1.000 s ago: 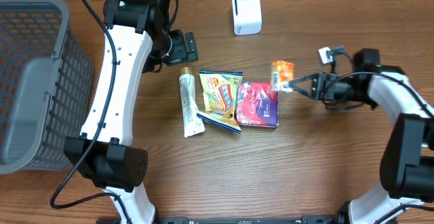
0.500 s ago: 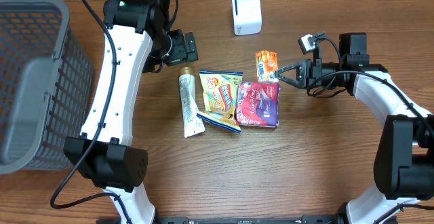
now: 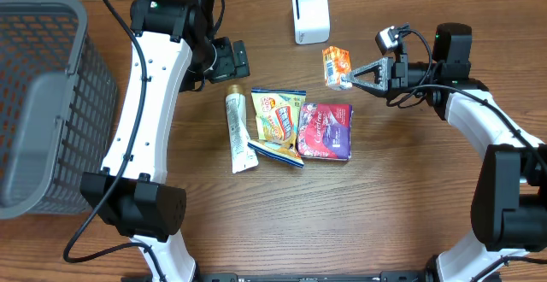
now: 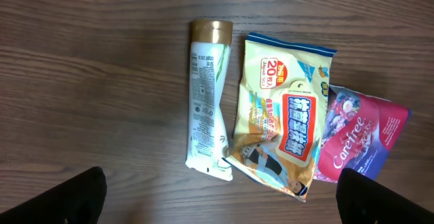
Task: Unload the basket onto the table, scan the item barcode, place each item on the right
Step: 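Lift the orange pack with the right gripper toward the scanner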
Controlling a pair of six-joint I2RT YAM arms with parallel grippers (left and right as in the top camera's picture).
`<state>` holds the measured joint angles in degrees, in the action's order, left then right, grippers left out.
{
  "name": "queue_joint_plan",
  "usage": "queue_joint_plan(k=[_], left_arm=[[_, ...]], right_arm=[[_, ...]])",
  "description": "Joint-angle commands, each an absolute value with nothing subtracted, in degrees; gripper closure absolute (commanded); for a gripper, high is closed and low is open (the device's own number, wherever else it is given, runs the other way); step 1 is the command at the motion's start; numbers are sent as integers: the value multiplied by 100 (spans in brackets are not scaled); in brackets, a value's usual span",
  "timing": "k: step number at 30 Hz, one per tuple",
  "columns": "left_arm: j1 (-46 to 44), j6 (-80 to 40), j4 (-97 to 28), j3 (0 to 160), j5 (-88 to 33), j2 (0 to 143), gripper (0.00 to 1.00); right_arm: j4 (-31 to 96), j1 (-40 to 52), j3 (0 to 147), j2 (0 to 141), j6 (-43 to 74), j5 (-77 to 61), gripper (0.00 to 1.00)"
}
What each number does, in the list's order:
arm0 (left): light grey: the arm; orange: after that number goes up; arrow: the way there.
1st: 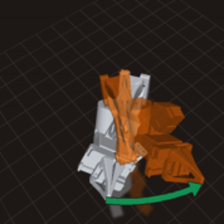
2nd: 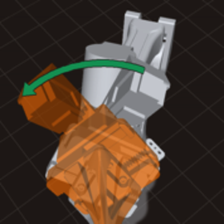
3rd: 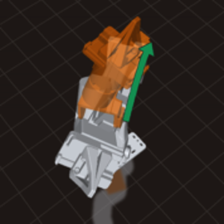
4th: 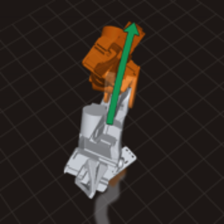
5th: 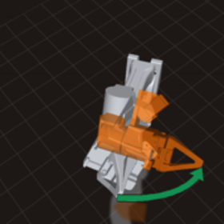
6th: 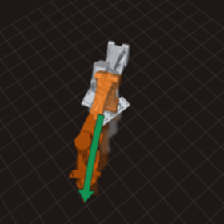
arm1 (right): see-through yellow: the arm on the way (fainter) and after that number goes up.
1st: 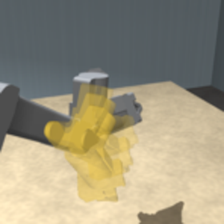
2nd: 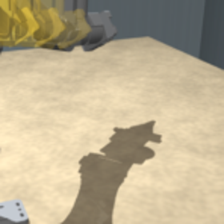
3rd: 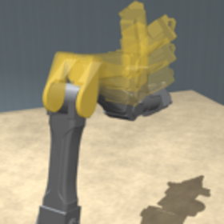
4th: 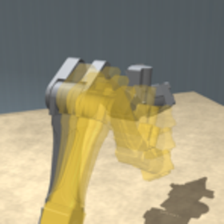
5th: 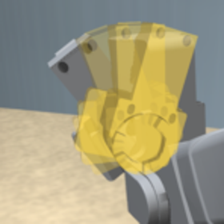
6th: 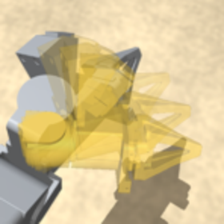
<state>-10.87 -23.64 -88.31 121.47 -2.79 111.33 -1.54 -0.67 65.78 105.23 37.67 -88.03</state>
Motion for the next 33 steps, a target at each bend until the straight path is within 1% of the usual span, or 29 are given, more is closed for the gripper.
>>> queue_joint_plan(k=[1,16,18,22,25,28,30,33], left_arm=[[-1120,-2423,-8820,12154,-296,11131,0],[-1127,-2423,-8820,12154,-296,11131,0],[-1127,-2423,-8820,12154,-296,11131,0],[-1127,-2423,-8820,12154,-296,11131,0],[-1127,-2423,-8820,12154,-296,11131,0],[-1127,-2423,-8820,12154,-296,11131,0],[-1127,-2423,-8820,12154,-296,11131,0],[-1127,-2423,-8820,12154,-296,11131,0]], right_arm=[[-189,-60,6678,10547,4077,-8989,96],[-274,-58,6678,10547,4071,-8982,96],[-248,-58,6678,10547,4077,-8816,96],[14,-19,6678,10547,4484,-7579,96],[8,95,6685,10545,4499,-6582,96],[10,220,6713,10545,4495,-5863,96],[78,301,6788,10545,4316,-5334,96],[934,381,7054,10545,3885,-4060,96]])
